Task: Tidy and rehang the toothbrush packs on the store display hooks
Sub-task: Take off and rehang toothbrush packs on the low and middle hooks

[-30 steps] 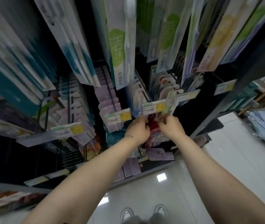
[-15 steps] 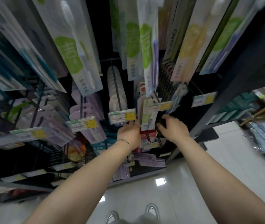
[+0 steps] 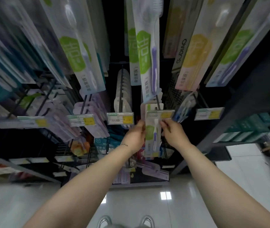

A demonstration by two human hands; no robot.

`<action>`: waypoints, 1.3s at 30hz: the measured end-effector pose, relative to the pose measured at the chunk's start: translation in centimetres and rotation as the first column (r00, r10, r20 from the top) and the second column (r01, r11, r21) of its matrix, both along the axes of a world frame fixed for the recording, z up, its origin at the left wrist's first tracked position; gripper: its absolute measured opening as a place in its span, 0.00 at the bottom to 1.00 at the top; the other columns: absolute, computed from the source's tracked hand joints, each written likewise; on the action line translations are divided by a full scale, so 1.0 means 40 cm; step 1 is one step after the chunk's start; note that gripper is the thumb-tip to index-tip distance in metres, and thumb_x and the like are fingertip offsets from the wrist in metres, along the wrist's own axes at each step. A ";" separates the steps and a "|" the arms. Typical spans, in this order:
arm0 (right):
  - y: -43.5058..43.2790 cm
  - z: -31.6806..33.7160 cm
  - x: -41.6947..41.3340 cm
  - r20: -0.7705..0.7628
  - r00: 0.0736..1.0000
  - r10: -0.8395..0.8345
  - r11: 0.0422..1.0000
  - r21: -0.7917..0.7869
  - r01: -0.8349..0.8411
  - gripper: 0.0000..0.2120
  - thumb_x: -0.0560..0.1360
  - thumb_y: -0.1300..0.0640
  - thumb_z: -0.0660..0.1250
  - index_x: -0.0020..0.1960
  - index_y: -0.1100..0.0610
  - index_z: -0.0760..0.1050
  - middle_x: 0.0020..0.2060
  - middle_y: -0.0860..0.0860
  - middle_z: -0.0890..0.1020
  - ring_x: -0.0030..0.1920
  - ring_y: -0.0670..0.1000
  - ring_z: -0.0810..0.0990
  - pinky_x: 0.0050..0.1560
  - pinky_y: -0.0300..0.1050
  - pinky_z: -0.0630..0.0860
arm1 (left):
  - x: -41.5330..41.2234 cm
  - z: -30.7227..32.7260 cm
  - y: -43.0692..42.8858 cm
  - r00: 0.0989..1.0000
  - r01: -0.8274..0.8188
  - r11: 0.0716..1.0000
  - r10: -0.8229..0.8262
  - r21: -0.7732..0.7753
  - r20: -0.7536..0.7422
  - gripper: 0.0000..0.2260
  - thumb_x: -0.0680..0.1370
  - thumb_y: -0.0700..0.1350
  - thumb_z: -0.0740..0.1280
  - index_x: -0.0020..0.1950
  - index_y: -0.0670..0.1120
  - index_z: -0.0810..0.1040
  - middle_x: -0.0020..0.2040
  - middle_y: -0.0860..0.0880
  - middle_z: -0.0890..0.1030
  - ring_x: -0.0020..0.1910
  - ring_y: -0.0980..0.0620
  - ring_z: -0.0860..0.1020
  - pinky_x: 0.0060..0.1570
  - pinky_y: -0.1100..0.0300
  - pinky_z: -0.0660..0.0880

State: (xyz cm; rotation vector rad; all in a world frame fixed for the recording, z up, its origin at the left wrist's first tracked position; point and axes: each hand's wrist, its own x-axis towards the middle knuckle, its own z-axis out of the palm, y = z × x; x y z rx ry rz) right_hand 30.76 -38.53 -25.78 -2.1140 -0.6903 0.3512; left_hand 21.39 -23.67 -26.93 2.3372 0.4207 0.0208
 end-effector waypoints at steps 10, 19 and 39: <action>-0.026 -0.011 -0.048 0.031 0.999 0.032 0.996 0.076 -0.035 0.07 0.81 0.56 0.57 0.45 0.54 0.71 0.34 0.55 0.80 0.36 0.53 0.80 0.42 0.52 0.77 | -0.064 0.005 -0.014 0.989 0.015 0.989 0.007 -0.147 0.147 0.04 0.81 0.42 0.61 0.55 0.44 0.70 0.40 0.42 0.80 0.40 0.45 0.80 0.44 0.50 0.77; 0.000 -0.031 -0.107 -0.034 0.993 0.114 0.993 -0.003 -0.115 0.06 0.80 0.56 0.58 0.47 0.54 0.72 0.37 0.54 0.81 0.38 0.53 0.81 0.44 0.55 0.79 | -0.147 -0.008 -0.004 0.999 -0.020 0.995 0.025 -0.103 0.045 0.08 0.81 0.47 0.61 0.59 0.46 0.70 0.43 0.44 0.81 0.42 0.46 0.81 0.46 0.44 0.78; 0.338 0.039 -0.405 0.041 0.931 0.362 0.932 -0.042 -0.360 0.05 0.80 0.55 0.59 0.46 0.55 0.69 0.38 0.52 0.81 0.39 0.50 0.81 0.44 0.54 0.78 | -0.500 0.056 0.305 0.988 -0.146 0.987 0.148 -0.063 0.033 0.13 0.82 0.48 0.58 0.66 0.52 0.68 0.41 0.45 0.81 0.38 0.47 0.80 0.45 0.46 0.78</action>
